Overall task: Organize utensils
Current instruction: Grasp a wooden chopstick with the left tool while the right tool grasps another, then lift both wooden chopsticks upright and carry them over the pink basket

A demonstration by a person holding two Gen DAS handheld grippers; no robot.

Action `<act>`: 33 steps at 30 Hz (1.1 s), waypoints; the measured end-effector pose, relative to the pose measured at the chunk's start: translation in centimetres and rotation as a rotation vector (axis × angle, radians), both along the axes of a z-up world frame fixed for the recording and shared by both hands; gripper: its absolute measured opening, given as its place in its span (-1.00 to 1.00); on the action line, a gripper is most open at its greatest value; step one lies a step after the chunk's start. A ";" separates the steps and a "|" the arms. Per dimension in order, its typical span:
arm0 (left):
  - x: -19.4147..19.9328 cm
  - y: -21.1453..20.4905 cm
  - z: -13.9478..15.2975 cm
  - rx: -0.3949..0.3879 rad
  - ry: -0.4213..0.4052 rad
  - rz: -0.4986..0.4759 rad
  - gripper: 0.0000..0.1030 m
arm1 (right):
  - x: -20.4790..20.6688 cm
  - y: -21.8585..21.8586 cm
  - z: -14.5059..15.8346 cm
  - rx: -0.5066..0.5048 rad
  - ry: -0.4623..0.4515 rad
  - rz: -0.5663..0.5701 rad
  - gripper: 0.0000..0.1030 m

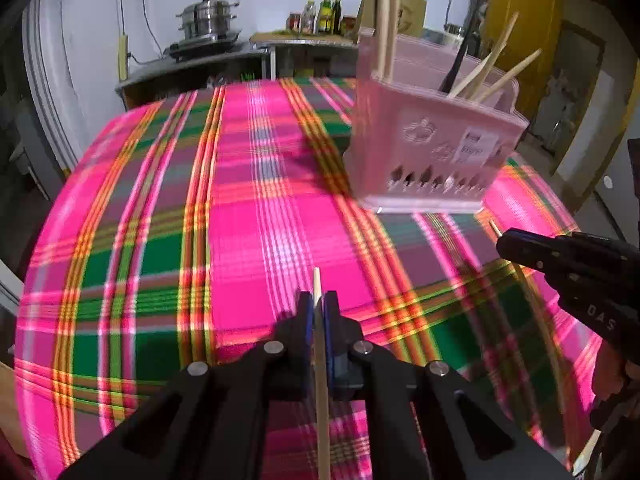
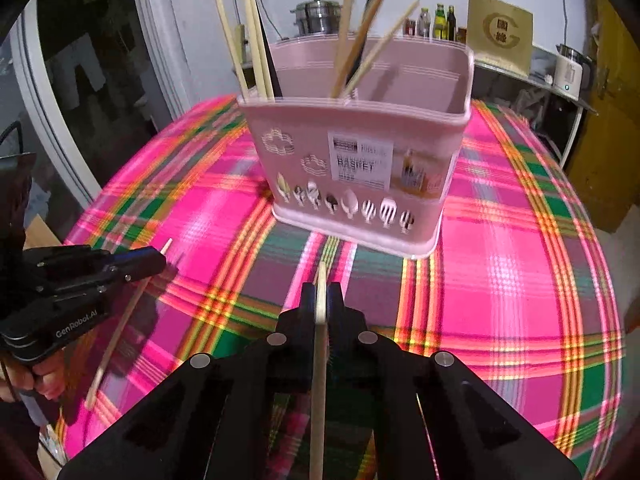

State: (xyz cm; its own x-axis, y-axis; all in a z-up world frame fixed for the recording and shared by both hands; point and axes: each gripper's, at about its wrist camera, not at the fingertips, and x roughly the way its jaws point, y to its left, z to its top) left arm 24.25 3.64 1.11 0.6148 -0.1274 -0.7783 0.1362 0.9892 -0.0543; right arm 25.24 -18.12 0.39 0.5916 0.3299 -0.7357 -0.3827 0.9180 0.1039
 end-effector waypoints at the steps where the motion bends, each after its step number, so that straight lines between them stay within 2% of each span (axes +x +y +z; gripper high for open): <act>1: -0.2 -0.1 0.6 -0.002 -0.012 -0.003 -0.89 | -0.3 -0.1 0.7 0.008 -0.014 0.001 -0.89; 16: -3.6 -0.5 9.8 -0.052 -0.195 -0.042 -0.89 | -3.5 -1.4 7.8 0.079 -0.176 0.008 -0.89; 25: -4.6 -1.3 11.5 -0.057 -0.230 -0.059 -0.89 | -5.3 -2.4 10.3 0.107 -0.239 0.008 -0.89; 33: -5.1 -1.9 12.3 -0.053 -0.244 -0.070 -0.89 | -5.8 -3.0 10.7 0.115 -0.252 0.009 -0.89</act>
State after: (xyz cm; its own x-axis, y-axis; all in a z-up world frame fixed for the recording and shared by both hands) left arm 19.12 1.72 13.40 0.7719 -0.2129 -0.5991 0.2195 0.9736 -0.0632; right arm 19.46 -21.12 11.04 0.7477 0.4090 -0.5232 -0.4180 0.9020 0.1078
